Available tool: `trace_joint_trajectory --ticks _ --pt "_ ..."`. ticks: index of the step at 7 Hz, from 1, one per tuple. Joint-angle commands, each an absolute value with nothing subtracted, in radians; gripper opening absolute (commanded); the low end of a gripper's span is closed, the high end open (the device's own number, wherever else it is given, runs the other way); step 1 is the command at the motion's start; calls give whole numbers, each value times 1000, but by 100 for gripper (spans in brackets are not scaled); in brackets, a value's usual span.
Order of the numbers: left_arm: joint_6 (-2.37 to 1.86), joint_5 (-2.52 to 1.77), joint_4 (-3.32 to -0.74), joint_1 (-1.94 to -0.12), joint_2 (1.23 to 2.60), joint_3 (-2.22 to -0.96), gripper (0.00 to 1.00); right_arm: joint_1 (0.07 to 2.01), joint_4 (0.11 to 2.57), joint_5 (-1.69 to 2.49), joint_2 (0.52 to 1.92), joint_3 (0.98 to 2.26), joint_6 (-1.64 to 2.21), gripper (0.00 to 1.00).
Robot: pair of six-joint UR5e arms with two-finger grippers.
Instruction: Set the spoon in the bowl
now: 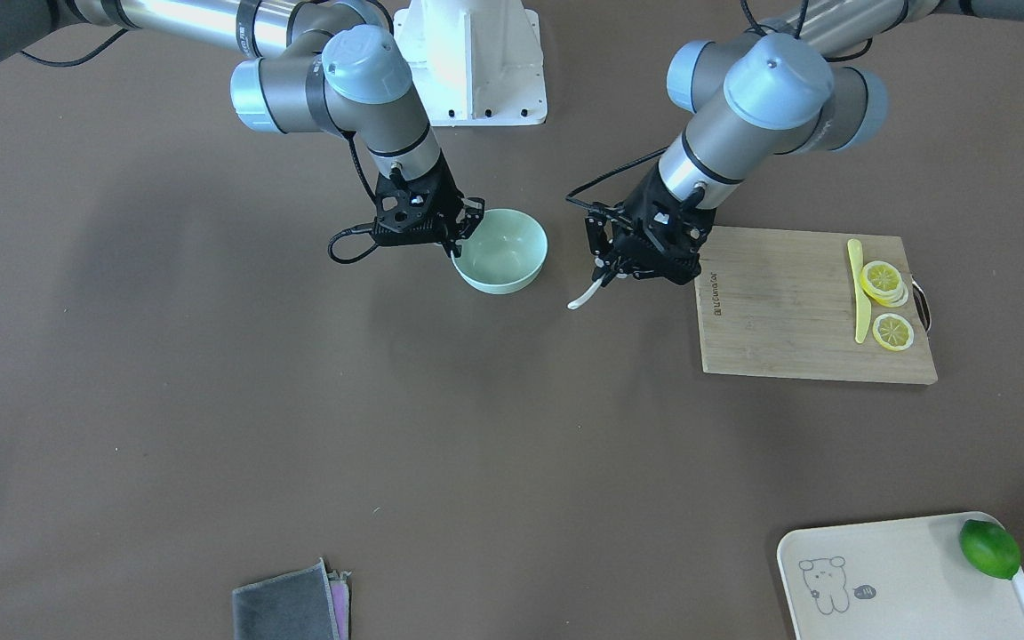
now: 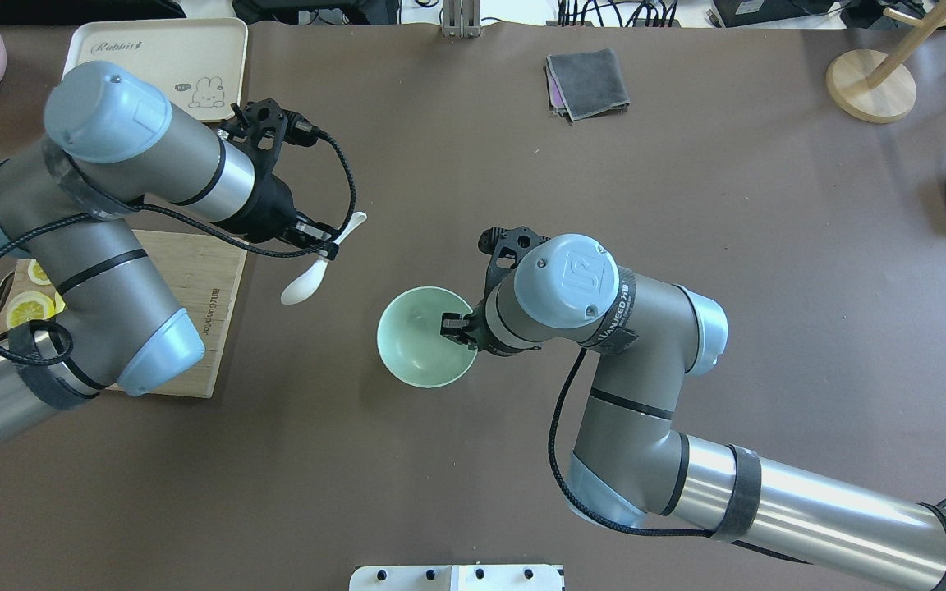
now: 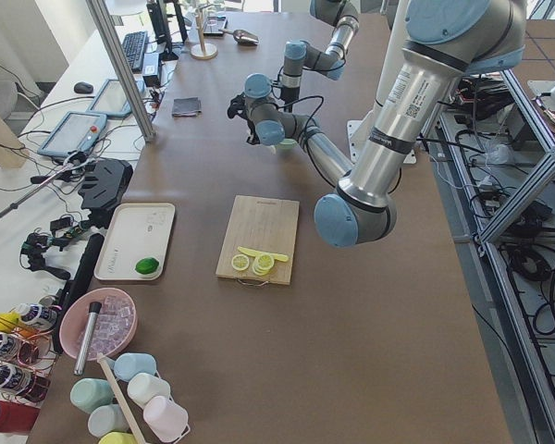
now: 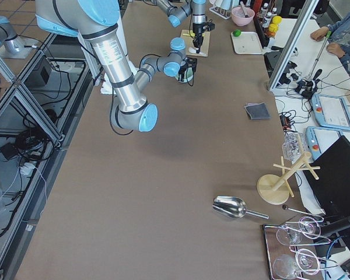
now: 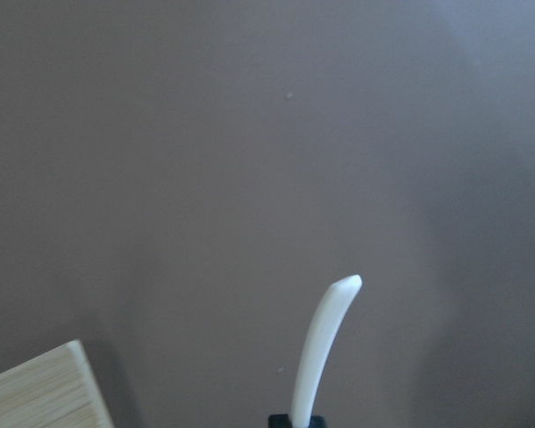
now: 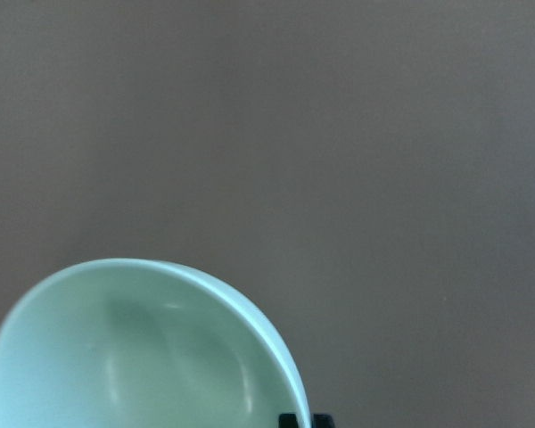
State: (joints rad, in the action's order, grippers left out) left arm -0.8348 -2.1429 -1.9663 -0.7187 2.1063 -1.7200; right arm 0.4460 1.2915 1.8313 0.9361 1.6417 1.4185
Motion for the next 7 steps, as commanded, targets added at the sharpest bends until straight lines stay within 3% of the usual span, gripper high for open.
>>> trace_joint_trajectory --ticks 1,3,4,5,7 --pt "-961 -2076 -1967 -626 2195 -1700 0 504 1312 1888 957 1675 1398 100" --pt "-988 -2010 -1968 -592 2279 -1609 0 633 1310 2039 1134 1809 1279 100" --pt "-989 -1999 -1979 -586 2283 -1583 17 693 1309 2089 1223 1860 1191 100" --pt "-991 -1953 -1983 -574 2292 -1574 92 737 1308 2138 1256 1864 1151 100" --pt "-1069 -1931 -1971 -572 2293 -1598 97 758 1312 2144 1261 1861 1147 100"
